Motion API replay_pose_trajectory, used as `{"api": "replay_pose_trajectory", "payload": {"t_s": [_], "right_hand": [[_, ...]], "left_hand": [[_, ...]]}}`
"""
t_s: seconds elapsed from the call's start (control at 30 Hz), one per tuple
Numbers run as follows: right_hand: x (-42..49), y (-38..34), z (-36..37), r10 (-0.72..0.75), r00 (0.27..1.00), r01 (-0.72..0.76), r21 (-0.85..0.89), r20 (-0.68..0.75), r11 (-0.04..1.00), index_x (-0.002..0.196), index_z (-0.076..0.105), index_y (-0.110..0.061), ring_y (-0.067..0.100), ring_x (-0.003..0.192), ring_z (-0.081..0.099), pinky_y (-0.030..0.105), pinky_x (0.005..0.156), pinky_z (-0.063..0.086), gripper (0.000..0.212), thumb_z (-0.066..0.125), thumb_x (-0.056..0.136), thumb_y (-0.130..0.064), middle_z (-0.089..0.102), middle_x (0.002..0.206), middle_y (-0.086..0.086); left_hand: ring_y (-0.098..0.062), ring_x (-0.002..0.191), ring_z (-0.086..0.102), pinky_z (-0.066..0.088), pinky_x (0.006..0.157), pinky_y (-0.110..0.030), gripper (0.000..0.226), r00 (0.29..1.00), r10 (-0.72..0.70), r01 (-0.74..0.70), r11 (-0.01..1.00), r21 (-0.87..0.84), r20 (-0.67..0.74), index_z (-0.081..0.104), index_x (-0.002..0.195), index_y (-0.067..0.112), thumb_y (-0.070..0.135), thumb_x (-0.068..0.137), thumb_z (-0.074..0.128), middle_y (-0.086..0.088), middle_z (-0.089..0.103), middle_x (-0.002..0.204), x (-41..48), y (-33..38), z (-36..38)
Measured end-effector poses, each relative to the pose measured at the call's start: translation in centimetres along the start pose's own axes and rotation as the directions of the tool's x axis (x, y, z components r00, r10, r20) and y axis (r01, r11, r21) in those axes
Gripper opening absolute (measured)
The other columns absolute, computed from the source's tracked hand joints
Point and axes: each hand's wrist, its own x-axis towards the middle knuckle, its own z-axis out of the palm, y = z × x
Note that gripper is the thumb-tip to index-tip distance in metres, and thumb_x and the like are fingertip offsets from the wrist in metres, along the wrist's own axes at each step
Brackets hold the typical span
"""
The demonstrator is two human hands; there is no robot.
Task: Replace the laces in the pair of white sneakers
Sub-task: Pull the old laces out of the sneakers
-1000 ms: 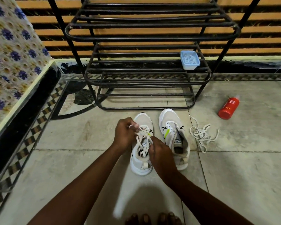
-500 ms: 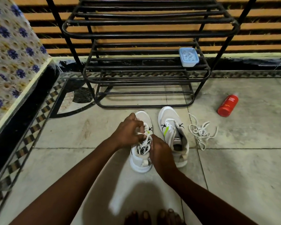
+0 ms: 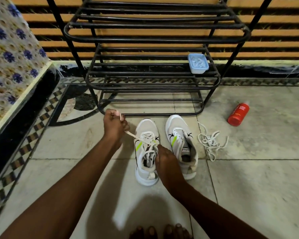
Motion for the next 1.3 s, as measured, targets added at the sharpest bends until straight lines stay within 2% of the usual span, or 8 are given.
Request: {"api": "replay_pose_trajectory", "payload": {"t_s": [0.1, 0.2, 0.33, 0.57, 0.7, 0.93, 1.1, 1.3], "right_hand": [[0.0, -0.1, -0.1, 0.043, 0.999, -0.043, 0.024, 0.026, 0.999, 0.110, 0.065, 0.006, 0.041, 0.088, 0.067, 0.041, 0.079, 0.056, 0.027, 0.062, 0.084, 0.008, 0.068, 0.095, 0.024], [0.0, -0.3, -0.3, 0.027, 0.999, -0.027, 0.042, 0.017, 0.999, 0.103, 0.068, 0.009, 0.039, 0.073, 0.069, 0.037, 0.066, 0.058, 0.034, 0.075, 0.070, 0.013, 0.069, 0.083, 0.023], [0.0, -0.1, -0.2, -0.012, 1.000, 0.011, 0.037, 0.006, 0.999, 0.106, 0.067, 0.010, 0.041, 0.078, 0.068, 0.039, 0.071, 0.059, 0.030, 0.070, 0.076, 0.012, 0.069, 0.088, 0.025], [0.4, 0.4, 0.3, 0.035, 0.995, -0.031, -0.046, 0.090, 0.998, 0.134, 0.053, -0.001, 0.034, 0.114, 0.059, 0.037, 0.101, 0.044, 0.035, 0.042, 0.102, -0.009, 0.063, 0.121, 0.019], [0.4, 0.2, 0.1, 0.004, 0.995, -0.002, -0.017, 0.104, 1.000, 0.126, 0.058, 0.004, 0.040, 0.102, 0.063, 0.044, 0.092, 0.050, 0.031, 0.049, 0.097, -0.004, 0.066, 0.109, 0.024], [0.5, 1.5, -0.1, 0.083, 0.993, -0.090, 0.075, 0.086, 0.993, 0.123, 0.058, 0.002, 0.037, 0.106, 0.061, 0.037, 0.092, 0.046, 0.030, 0.048, 0.095, -0.002, 0.065, 0.112, 0.021], [0.9, 0.7, -0.2, -0.019, 0.996, 0.009, 0.112, 0.084, 0.994, 0.137, 0.053, 0.000, 0.042, 0.107, 0.059, 0.046, 0.095, 0.049, 0.046, 0.052, 0.090, -0.001, 0.061, 0.117, 0.023], [1.8, 0.5, -0.7, -0.145, 0.987, 0.139, 0.083, 0.067, 0.987, 0.128, 0.062, -0.004, 0.042, 0.106, 0.060, 0.046, 0.088, 0.053, 0.049, 0.058, 0.079, 0.002, 0.060, 0.120, 0.019]], "left_hand": [[-0.012, 0.054, 0.044, 0.036, 0.049, -0.023, 0.018, 0.916, 0.163, -0.287, 0.904, 0.316, 0.366, 0.048, 0.090, 0.019, 0.017, 0.108, 0.047, -0.002, 0.056, 0.070, 0.1, 0.5, -1.6], [-0.005, 0.080, 0.061, 0.045, 0.069, -0.020, 0.026, 0.617, 0.007, -0.728, 0.383, 0.568, 0.787, 0.069, 0.104, 0.028, 0.048, 0.089, 0.071, 0.010, 0.069, 0.084, -0.4, 0.5, -2.1], [-0.012, 0.098, 0.054, 0.042, 0.066, -0.028, 0.013, 0.538, -0.112, -0.843, -0.073, 0.533, 0.836, 0.074, 0.103, 0.033, 0.032, 0.090, 0.073, 0.013, 0.065, 0.095, -0.4, 0.3, -1.8], [-0.023, 0.093, 0.061, 0.049, 0.078, -0.036, 0.013, 0.751, 0.432, -0.661, 0.479, 0.578, 0.500, 0.056, 0.084, 0.011, 0.005, 0.095, 0.057, -0.002, 0.065, 0.093, -1.5, 0.2, -1.5], [-0.032, 0.081, 0.070, 0.058, 0.072, -0.040, 0.030, 0.996, 0.021, -0.030, 0.994, 0.109, 0.087, 0.046, 0.081, 0.012, -0.013, 0.098, 0.044, -0.012, 0.067, 0.088, -3.2, -1.1, -1.3], [-0.015, 0.059, 0.049, 0.037, 0.054, -0.027, 0.027, 0.988, 0.009, 0.025, 0.976, 0.216, -0.154, 0.050, 0.082, 0.024, 0.004, 0.100, 0.046, 0.000, 0.059, 0.077, -0.1, -1.2, -5.2], [-0.014, 0.091, 0.064, 0.050, 0.081, -0.037, 0.013, 0.991, 0.065, -0.134, 0.560, 0.818, 0.118, 0.069, 0.088, 0.023, 0.019, 0.079, 0.077, 0.009, 0.068, 0.095, -1.9, -3.8, -7.8], [-0.015, 0.138, 0.046, 0.036, 0.114, -0.033, 0.078, 0.714, 0.053, -0.627, 0.494, 0.603, 0.698, 0.052, 0.145, 0.020, 0.051, 0.078, 0.077, 0.003, 0.052, 0.149, -3.8, -4.4, -7.3]]}}
